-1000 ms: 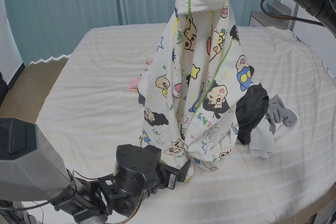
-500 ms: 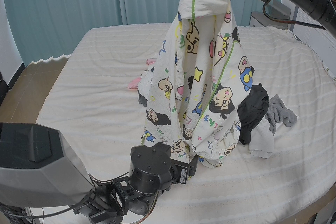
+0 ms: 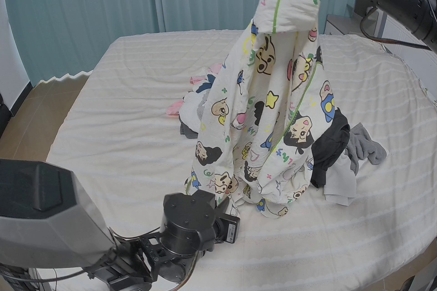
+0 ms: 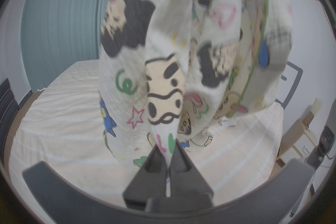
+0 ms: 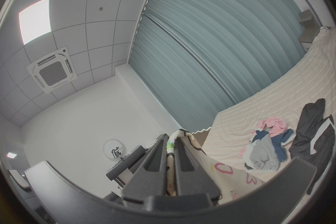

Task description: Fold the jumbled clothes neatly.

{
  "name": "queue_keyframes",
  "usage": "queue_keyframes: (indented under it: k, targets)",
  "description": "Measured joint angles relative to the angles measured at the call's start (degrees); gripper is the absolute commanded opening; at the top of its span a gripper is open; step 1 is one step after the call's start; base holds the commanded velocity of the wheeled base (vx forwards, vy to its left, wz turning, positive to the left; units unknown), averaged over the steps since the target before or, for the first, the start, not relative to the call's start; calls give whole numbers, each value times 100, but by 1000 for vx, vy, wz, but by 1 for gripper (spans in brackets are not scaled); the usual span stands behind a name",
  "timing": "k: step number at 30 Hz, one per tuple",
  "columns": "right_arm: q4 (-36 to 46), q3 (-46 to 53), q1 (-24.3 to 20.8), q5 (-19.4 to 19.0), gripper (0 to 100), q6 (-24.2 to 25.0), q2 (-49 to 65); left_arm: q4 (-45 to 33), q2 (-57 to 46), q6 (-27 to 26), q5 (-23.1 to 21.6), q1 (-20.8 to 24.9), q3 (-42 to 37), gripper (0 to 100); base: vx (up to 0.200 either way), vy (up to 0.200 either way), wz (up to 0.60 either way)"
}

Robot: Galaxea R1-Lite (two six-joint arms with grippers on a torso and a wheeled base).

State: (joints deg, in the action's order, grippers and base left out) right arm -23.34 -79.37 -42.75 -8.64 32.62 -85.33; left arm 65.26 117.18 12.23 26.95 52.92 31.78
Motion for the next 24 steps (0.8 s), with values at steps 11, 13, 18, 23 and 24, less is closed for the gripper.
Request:
queue_keyframes:
  k: [11,13,18,23,24]
  targets:
    - [2,962,1150,-274,0,5,599,-12,-1379,28,-27,-839,-424,0,0,0,0]
    - [4,1107,1376,-307,0,9,689,-33,-1707,22,-38,-1023,-502,0,0,0,0]
    - [2,1319,1783,-345,0,16,830,-257,-2487,-84,-107,-1524,-550,0,0,0,0]
    - [0,1458,1963,-362,0,101,942,-970,-3270,-180,-378,-2042,-232,0,0,0,0]
    - [0,1485,1988,-364,0,129,975,-1265,-3457,-191,-451,-2158,-72,0,0,0,0]
